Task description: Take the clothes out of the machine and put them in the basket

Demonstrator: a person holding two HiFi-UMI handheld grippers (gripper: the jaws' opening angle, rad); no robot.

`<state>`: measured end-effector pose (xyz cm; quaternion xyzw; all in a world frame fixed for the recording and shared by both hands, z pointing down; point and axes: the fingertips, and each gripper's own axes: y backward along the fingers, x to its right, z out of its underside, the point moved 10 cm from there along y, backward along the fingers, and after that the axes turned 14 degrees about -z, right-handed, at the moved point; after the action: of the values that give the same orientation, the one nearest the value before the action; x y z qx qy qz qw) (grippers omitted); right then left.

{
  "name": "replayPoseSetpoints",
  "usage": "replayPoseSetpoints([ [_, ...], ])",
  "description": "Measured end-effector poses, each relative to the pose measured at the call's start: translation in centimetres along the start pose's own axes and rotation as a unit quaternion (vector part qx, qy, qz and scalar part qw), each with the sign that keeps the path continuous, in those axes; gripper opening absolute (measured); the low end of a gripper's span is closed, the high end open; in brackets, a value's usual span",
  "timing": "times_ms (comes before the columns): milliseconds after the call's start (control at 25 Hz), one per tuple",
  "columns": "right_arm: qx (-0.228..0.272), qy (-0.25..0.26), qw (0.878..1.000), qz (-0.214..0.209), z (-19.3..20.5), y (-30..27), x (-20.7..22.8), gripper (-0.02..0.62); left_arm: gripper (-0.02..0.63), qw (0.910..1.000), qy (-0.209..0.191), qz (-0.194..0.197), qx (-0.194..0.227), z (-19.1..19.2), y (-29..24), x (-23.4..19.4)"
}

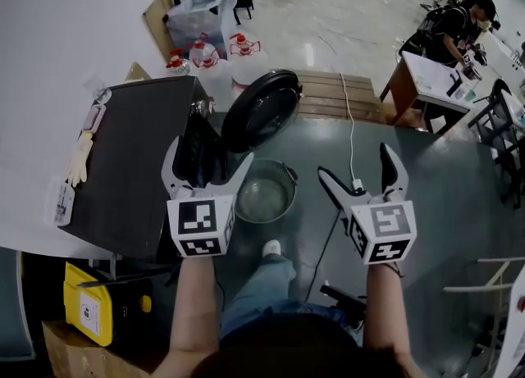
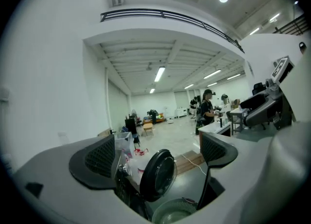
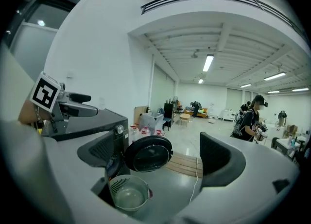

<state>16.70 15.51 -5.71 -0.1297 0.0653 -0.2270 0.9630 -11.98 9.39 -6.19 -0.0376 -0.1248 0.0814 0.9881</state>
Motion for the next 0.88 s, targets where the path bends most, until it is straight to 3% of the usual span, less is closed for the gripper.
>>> replayPoseSetpoints([
  [120, -0.023, 0.024, 0.999, -0.003, -0.8, -3.6, 0.5, 0.540, 0.558, 0.9998, 0.013, -0.001, -0.012, 0.8, -3.6, -1.4],
  [480, -0.059, 0.015, 0.998, -0.012, -0.3, -10.9, 3.4, 0.540, 0.558, 0.9982, 0.024, -0.006, -0.055, 3.7, -12.2, -2.7],
  [880, -0.099, -0.013, 0.994, -0.038, 2.1, -15.4, 4.5, 0.540, 0.558, 0.9945, 0.018, 0.016, -0.102, 7.1, -16.4, -1.0],
])
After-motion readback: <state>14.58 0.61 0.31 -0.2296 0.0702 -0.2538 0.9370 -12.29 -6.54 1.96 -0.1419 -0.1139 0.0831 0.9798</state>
